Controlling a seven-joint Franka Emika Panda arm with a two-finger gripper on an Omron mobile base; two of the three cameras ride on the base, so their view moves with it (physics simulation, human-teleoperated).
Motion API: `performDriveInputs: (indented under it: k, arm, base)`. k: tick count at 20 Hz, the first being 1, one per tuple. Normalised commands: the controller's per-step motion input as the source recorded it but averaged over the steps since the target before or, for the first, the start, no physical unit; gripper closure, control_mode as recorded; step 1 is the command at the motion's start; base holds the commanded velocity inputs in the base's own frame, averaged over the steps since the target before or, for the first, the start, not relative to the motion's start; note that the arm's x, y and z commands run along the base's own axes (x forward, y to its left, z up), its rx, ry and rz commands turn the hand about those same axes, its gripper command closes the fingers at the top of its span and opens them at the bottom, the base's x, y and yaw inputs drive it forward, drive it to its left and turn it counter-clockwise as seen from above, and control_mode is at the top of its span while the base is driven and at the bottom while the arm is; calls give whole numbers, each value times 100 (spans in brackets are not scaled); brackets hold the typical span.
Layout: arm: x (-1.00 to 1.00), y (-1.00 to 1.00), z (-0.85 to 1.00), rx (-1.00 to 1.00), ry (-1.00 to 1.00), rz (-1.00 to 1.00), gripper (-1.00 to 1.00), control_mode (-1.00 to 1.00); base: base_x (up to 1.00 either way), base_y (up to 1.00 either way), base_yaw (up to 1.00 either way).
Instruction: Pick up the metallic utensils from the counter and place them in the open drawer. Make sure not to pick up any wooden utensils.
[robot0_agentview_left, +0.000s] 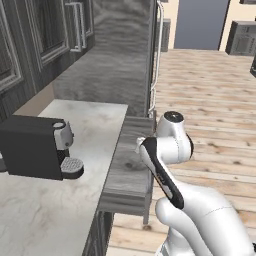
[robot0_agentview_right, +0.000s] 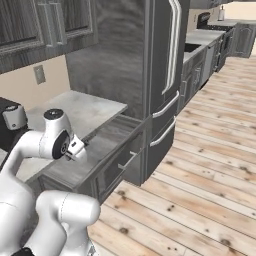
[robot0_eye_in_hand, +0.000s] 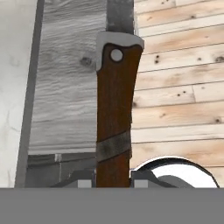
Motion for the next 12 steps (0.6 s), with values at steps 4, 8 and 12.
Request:
performDriveInputs:
  k: [4,8,12]
  arm:
    - [91,-4,-52,0,0,-18,100,-100]
    - [79,5,-18,0,0,-1,100,-100]
    - [80,0,-16,0,0,0,100,-100]
  base:
    - [0,0,0]
    - [0,0,0]
    - [0,0,0]
